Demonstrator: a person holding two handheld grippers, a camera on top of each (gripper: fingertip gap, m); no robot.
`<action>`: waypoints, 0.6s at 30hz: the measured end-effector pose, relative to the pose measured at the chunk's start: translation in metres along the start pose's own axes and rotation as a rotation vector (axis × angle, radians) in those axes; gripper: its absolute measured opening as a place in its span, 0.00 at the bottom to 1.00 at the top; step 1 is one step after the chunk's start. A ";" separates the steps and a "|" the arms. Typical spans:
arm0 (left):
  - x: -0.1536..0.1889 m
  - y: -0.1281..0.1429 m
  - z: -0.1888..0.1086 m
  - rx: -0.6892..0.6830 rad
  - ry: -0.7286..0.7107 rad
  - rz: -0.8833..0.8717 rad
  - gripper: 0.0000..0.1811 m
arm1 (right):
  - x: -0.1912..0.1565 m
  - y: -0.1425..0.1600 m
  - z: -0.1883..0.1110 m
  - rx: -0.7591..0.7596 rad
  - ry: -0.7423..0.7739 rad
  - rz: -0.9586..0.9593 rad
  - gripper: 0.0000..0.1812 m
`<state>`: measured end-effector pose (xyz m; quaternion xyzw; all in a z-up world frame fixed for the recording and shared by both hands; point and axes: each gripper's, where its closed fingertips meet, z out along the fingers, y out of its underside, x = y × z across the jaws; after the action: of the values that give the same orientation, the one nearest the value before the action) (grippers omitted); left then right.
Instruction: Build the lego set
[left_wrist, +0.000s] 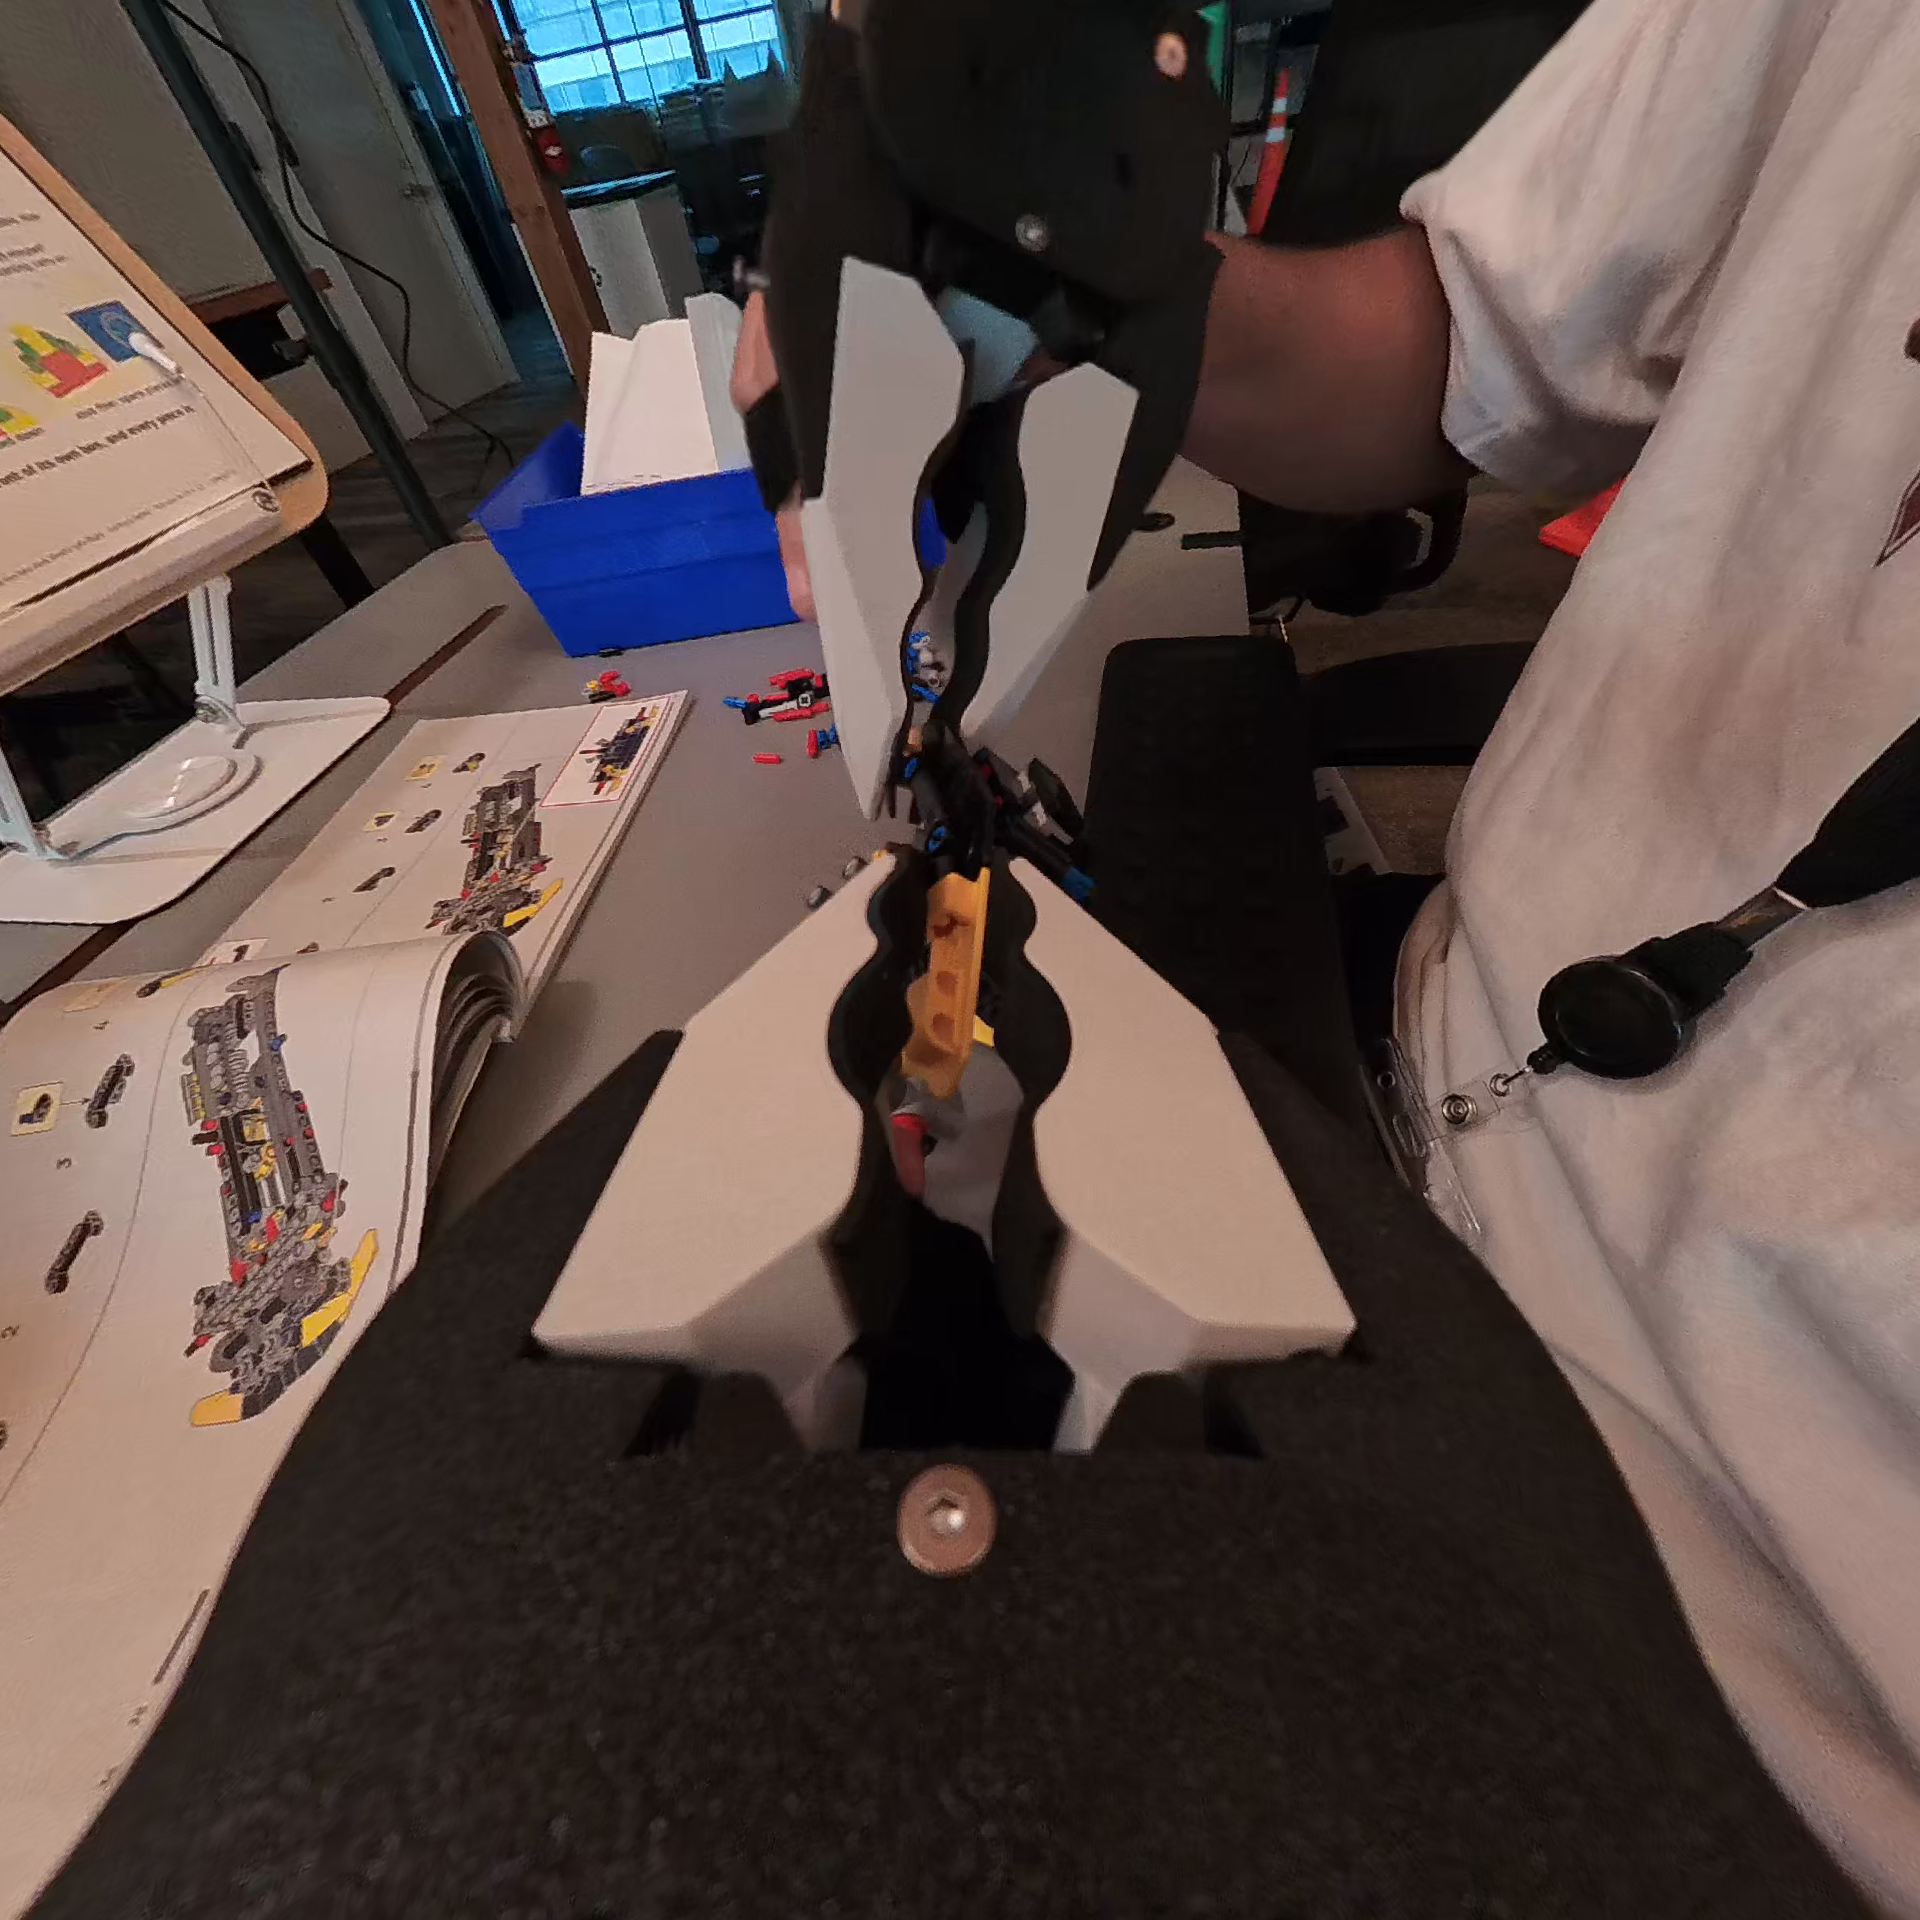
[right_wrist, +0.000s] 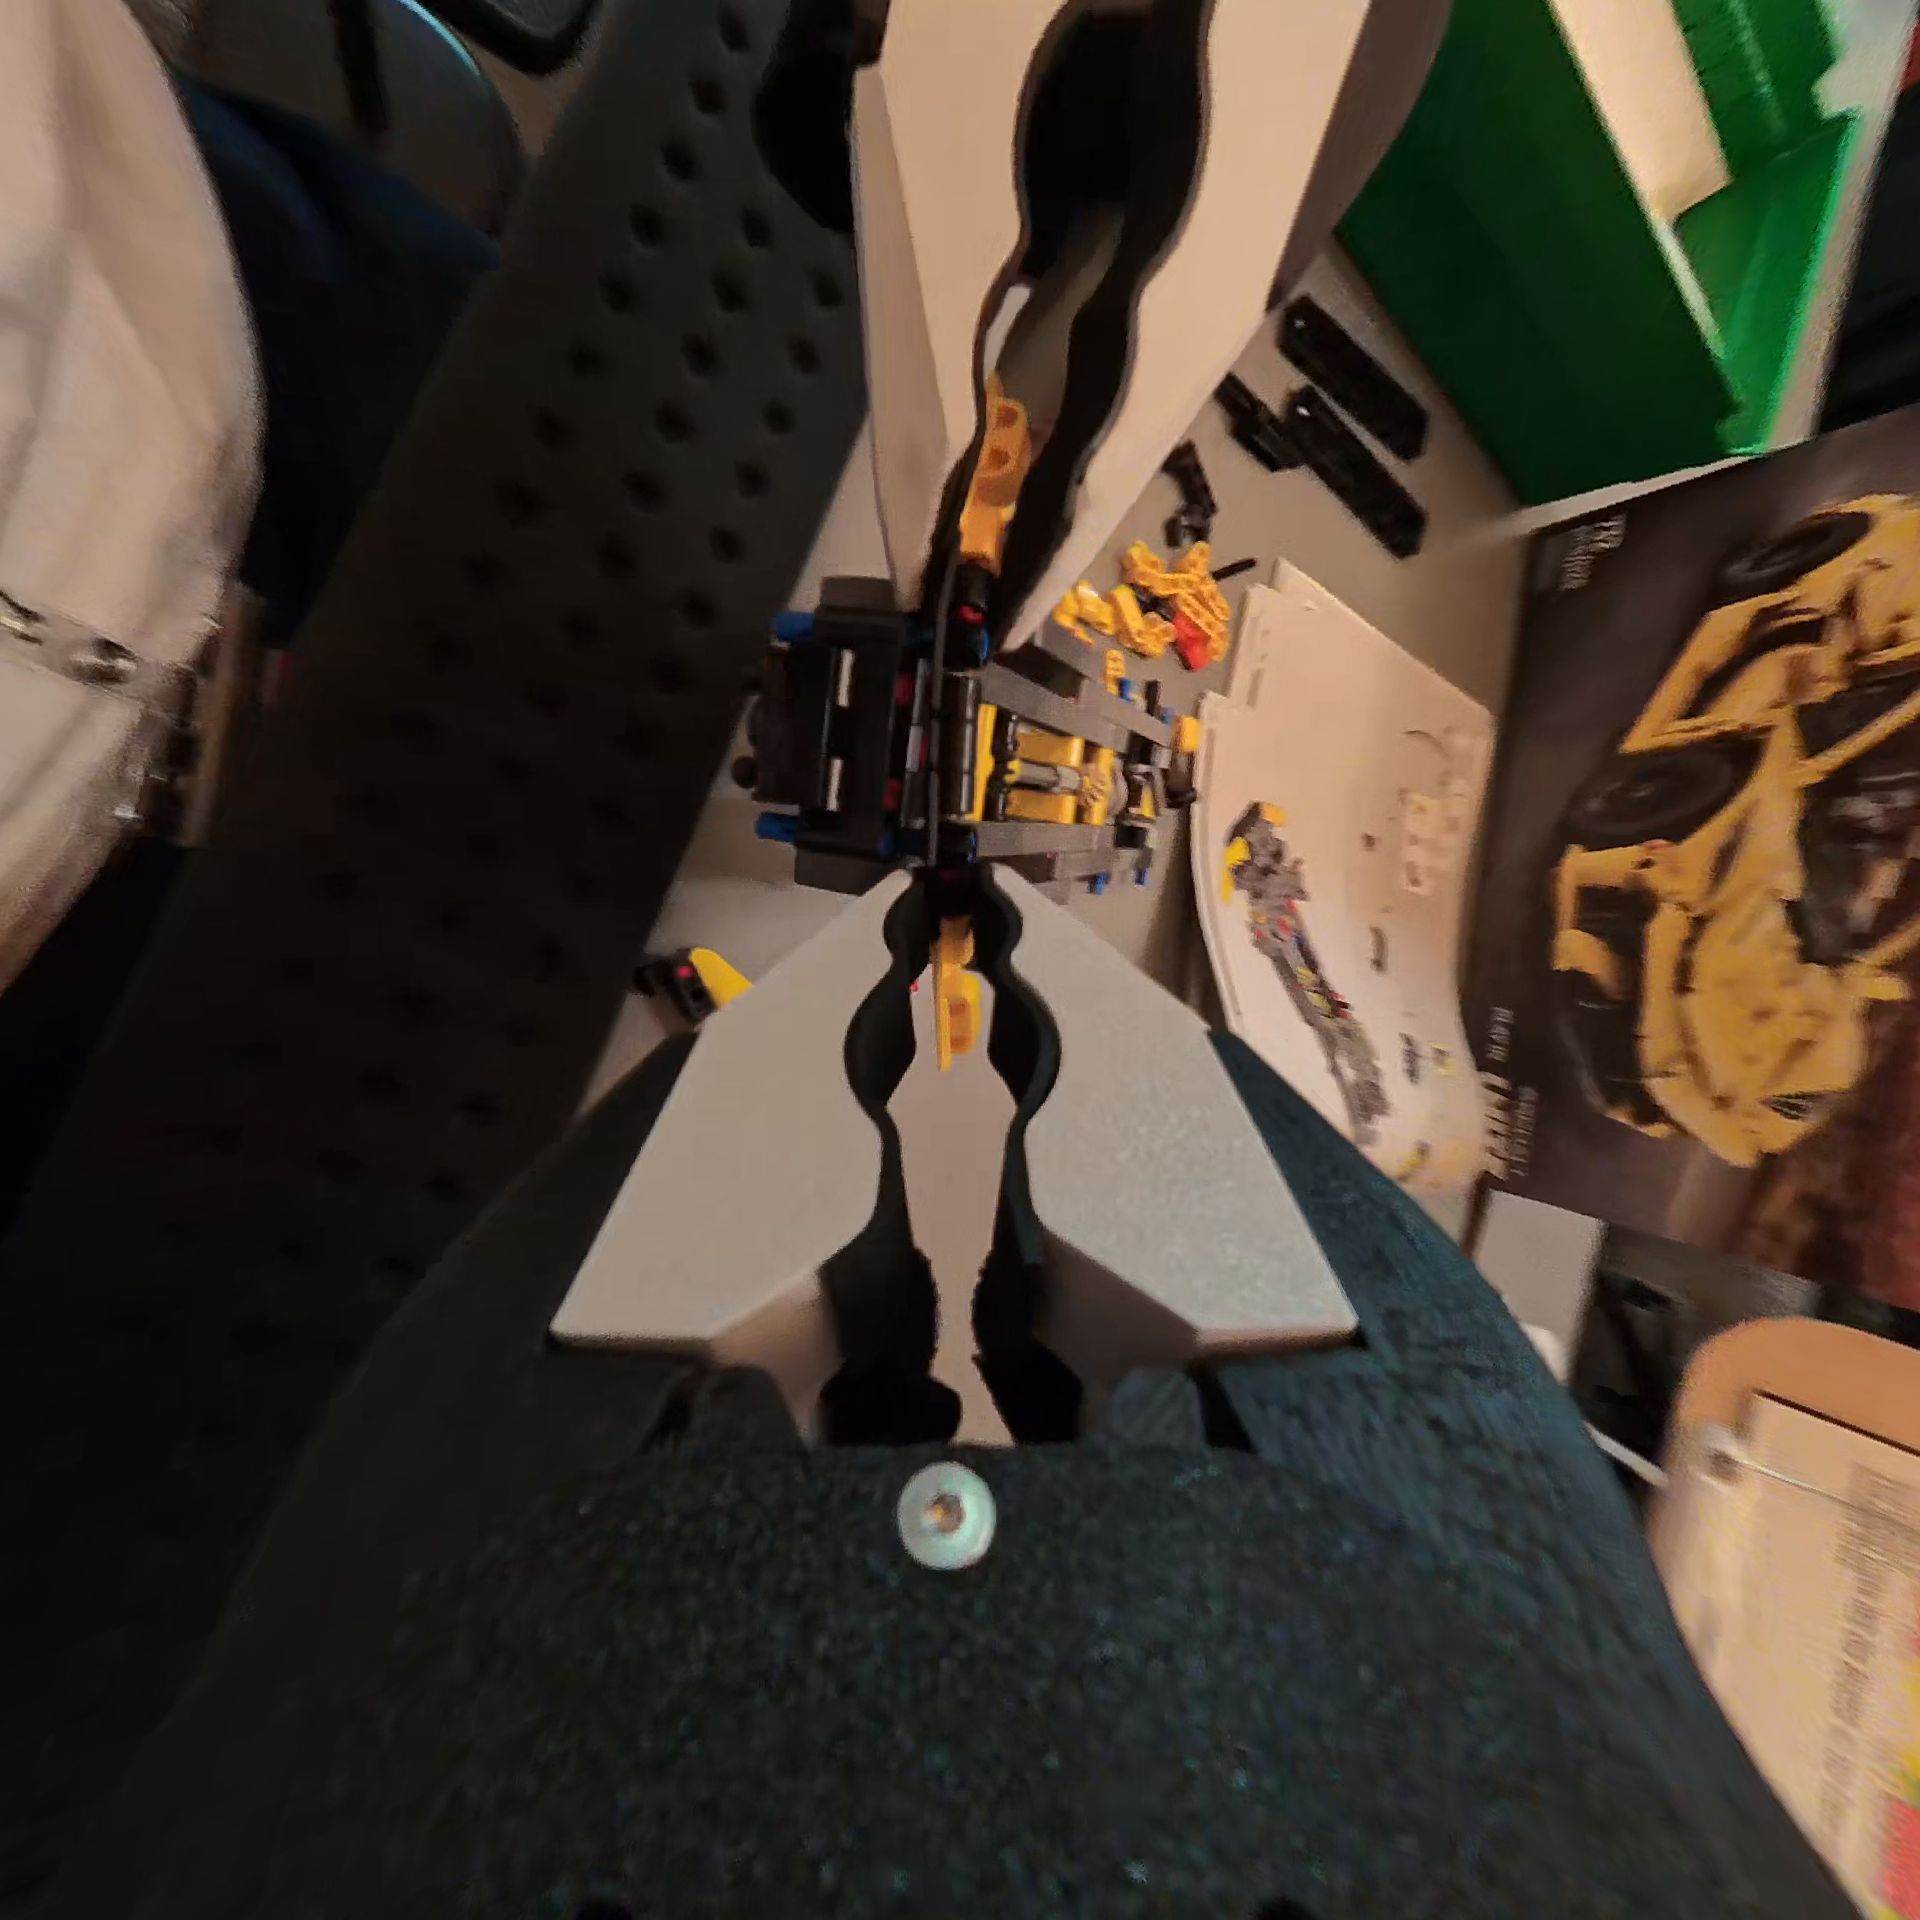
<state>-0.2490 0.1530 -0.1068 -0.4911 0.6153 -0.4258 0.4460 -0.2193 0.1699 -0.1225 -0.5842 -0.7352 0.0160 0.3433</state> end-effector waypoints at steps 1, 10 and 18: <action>0.001 0.001 0.000 -0.007 -0.001 0.009 0.05 | -0.002 0.000 0.001 0.020 -0.040 0.028 0.04; -0.001 0.005 0.000 -0.028 -0.046 0.059 0.05 | -0.003 0.000 0.006 0.060 -0.130 0.098 0.05; -0.008 0.016 0.000 -0.107 -0.171 0.181 0.05 | 0.007 0.006 0.013 0.014 0.233 -0.044 0.04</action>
<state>-0.2513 0.1630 -0.1209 -0.4912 0.6386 -0.3072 0.5064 -0.2211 0.1825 -0.1317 -0.5633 -0.7029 -0.0544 0.4308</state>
